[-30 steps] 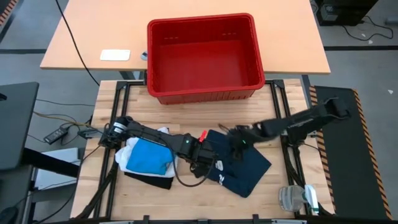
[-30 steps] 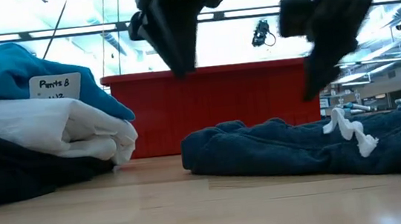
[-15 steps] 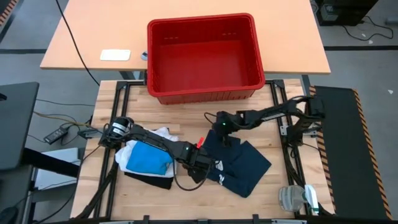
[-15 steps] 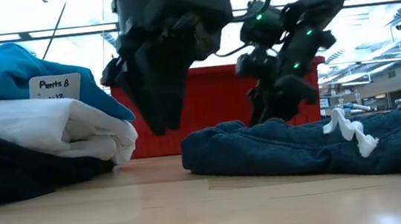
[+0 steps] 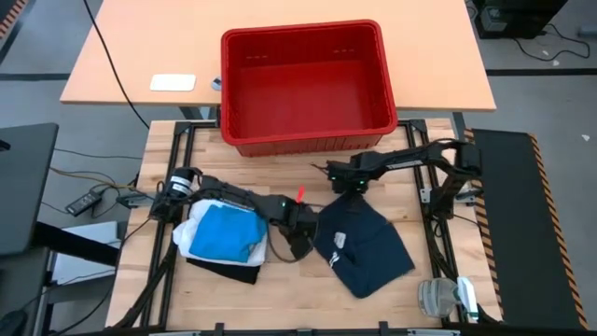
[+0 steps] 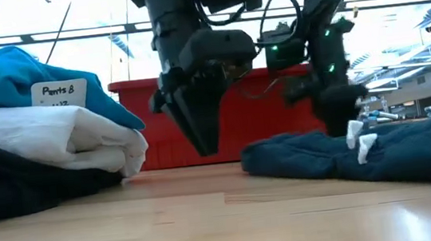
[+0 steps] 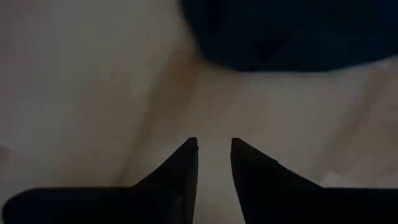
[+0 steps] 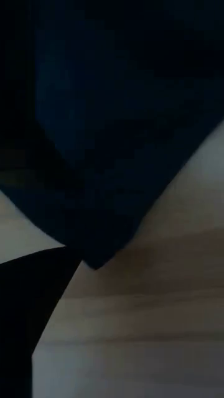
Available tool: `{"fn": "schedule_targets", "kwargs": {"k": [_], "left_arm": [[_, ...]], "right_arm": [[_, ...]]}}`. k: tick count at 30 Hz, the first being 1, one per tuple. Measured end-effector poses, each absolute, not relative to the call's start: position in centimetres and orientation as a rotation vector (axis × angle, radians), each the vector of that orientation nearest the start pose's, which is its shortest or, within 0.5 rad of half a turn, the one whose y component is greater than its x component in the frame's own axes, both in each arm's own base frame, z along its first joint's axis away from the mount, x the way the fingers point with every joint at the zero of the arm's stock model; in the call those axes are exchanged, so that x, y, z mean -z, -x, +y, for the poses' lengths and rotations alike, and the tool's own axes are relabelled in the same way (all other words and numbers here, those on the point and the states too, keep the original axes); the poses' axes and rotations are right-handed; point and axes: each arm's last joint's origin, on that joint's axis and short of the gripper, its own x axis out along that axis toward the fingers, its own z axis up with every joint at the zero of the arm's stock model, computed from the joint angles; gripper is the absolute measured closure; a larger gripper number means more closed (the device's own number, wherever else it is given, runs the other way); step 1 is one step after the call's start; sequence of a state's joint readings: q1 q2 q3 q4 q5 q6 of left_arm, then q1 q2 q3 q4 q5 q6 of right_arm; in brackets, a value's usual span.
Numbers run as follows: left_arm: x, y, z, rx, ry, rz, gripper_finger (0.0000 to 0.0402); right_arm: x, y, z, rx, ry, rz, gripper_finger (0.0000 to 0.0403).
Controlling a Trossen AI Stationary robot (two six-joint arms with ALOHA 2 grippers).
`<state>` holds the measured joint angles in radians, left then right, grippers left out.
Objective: Fold laundry
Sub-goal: Fold the dark blue short
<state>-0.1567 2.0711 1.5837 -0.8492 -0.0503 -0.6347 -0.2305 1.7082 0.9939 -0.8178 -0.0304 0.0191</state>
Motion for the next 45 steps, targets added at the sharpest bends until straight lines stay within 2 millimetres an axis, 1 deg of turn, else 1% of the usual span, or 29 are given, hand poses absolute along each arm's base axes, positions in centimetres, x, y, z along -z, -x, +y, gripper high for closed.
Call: {"fn": "schedule_targets", "kwargs": {"k": [2,4,6,8,11,13,14,17,19,23,28,32,34,36,37,38,40,43,45], "left_arm": [[-18.1,-41.0,-5.1,-0.345,0.406,1.294,0.0311],[-18.4,-41.4,-3.8,-0.358,0.431,1.257,0.0317],[-19.0,-41.6,-2.3,-0.376,0.460,1.216,0.0321],[-20.1,-42.0,-0.9,-0.374,0.491,1.129,0.0323],[-21.6,-42.6,0.7,-0.349,0.541,1.003,0.0324],[-22.2,-43.2,1.1,-0.304,0.560,0.935,0.0324],[-22.3,-43.4,1.1,-0.277,0.564,0.914,0.0324],[-21.6,-43.8,1.0,-0.261,0.567,0.916,0.0324],[-20.5,-43.8,0.9,-0.276,0.569,0.967,0.0324],[-19.2,-43.6,0.6,-0.284,0.613,1.049,0.0324],[-17.7,-43.6,0.2,-0.268,0.645,1.118,0.0324],[-17.6,-43.9,0.1,-0.225,0.659,1.108,0.0324],[-17.1,-44.0,-0.2,-0.168,0.655,1.136,0.0324],[-16.3,-44.4,-0.5,-0.112,0.636,1.137,0.0324],[-15.8,-44.3,-0.8,-0.094,0.632,1.171,0.0325],[-15.0,-44.3,-1.0,-0.086,0.632,1.199,0.0327],[-14.3,-44.5,-1.4,-0.072,0.635,1.217,0.0336],[-13.4,-44.5,-1.8,-0.066,0.626,1.243,0.0363],[-13.3,-44.6,-2.0,-0.047,0.602,1.243,0.0388]], "right_arm": [[-16.7,-27.1,-6.3,0.175,-0.228,1.484,0.0243],[-17.2,-26.4,-6.3,0.172,-0.203,1.463,0.0241],[-17.6,-26.2,-6.5,0.175,-0.169,1.419,0.0239],[-18.2,-25.9,-7.0,0.182,-0.155,1.381,0.0237],[-18.1,-25.3,-7.7,0.164,-0.145,1.366,0.0234],[-17.9,-24.9,-7.9,0.105,-0.155,1.321,0.0233],[-17.7,-24.8,-8.0,0.058,-0.163,1.286,0.0233],[-16.6,-24.3,-7.8,-0.046,-0.162,1.238,0.0233],[-16.0,-24.0,-7.8,-0.061,-0.133,1.224,0.0233],[-14.7,-23.5,-7.7,-0.049,-0.070,1.223,0.0232],[-13.3,-23.4,-8.0,0.034,0.006,1.197,0.0234],[-12.9,-23.7,-8.1,0.043,0.034,1.179,0.0234],[-12.8,-23.7,-8.0,0.026,0.032,1.174,0.0239],[-12.8,-23.7,-7.9,0.021,0.033,1.173,0.0251],[-12.8,-23.7,-7.9,0.019,0.031,1.174,0.0260],[-12.8,-23.7,-7.9,0.017,0.028,1.179,0.0271],[-12.8,-23.6,-7.9,0.019,0.017,1.187,0.0298],[-12.7,-23.5,-7.6,0.022,-0.020,1.204,0.0352],[-12.7,-23.5,-7.3,0.039,-0.053,1.209,0.0384]]}}
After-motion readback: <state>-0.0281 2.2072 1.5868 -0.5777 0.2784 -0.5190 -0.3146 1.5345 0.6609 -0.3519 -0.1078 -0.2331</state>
